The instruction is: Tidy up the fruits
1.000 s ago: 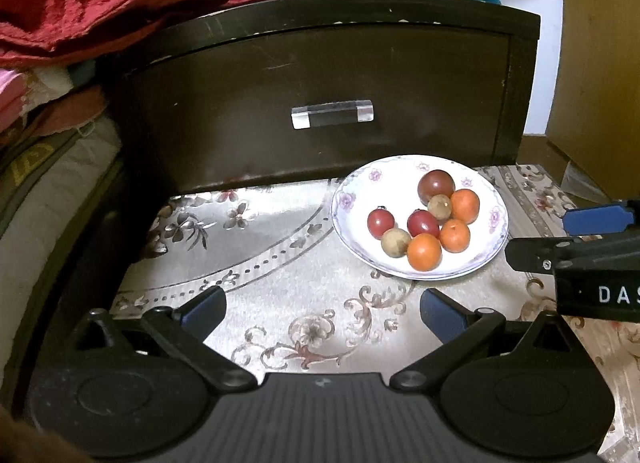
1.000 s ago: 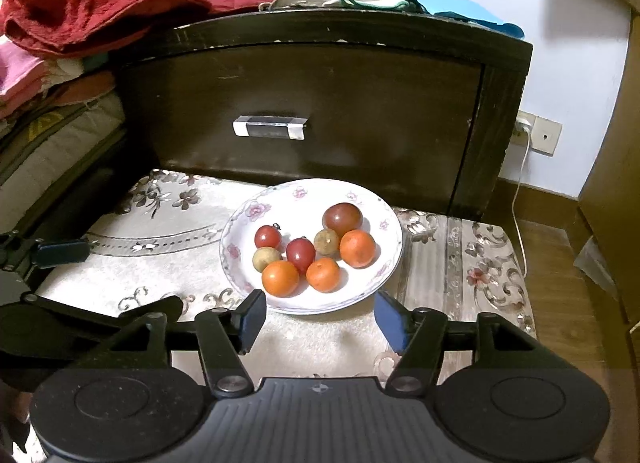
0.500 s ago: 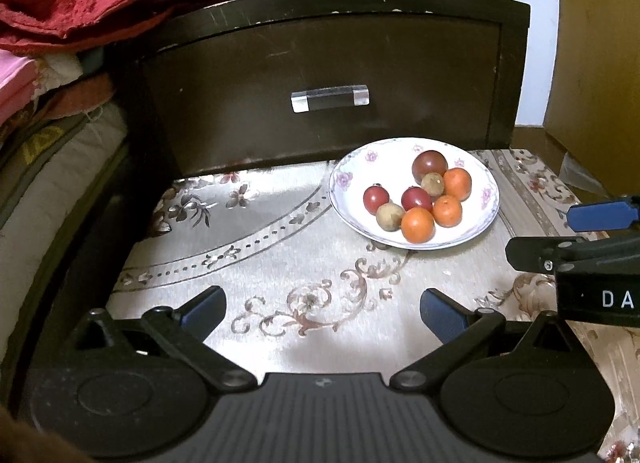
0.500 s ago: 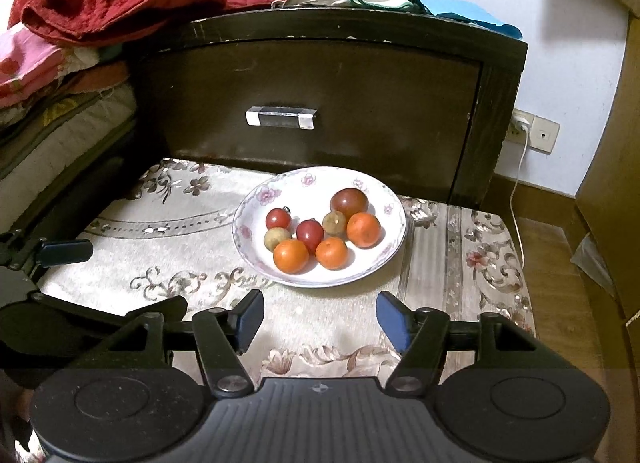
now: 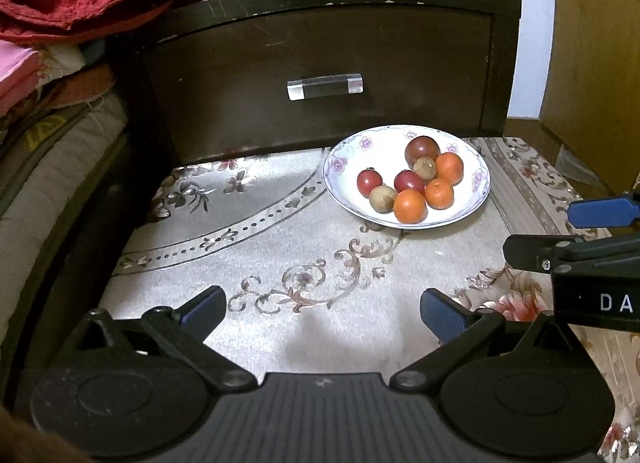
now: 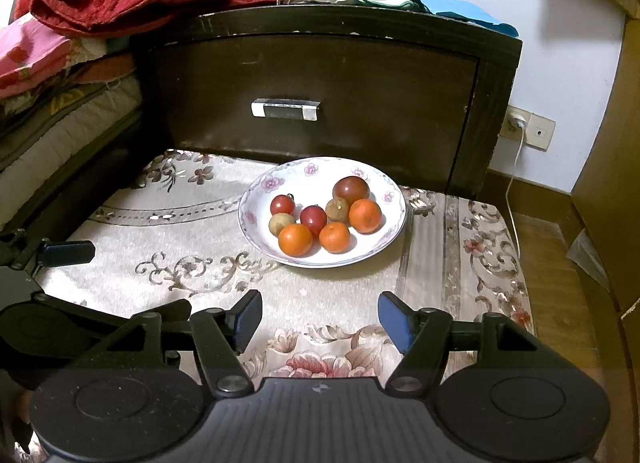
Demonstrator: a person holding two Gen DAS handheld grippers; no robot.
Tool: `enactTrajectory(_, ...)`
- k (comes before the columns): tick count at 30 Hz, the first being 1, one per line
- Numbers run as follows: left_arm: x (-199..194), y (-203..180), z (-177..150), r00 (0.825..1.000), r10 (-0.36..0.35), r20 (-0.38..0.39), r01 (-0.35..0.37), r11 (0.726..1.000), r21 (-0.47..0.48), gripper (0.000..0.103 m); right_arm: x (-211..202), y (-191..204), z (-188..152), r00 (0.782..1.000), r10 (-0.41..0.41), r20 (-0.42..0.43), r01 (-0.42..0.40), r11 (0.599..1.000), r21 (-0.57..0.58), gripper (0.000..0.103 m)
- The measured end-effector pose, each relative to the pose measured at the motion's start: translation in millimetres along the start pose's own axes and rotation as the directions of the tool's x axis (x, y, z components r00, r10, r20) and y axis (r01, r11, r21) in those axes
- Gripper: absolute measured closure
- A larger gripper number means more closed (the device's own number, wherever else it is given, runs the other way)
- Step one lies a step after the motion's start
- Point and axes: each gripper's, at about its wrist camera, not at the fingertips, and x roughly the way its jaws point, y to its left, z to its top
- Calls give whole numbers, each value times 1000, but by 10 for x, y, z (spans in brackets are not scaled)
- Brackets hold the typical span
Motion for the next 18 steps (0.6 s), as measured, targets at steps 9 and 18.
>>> enactTrajectory(9, -48, -9, -76, 1000, 0, -3, 0, 1000, 2, 0, -44, 22, -64, 1000, -12, 2, 12, 1000, -7, 41)
enactTrajectory(18, -112, -49, -135, 1000, 2, -1, -2, 1000, 15, 0, -101, 59, -120, 1000, -16, -1, 16, 1000, -9, 41)
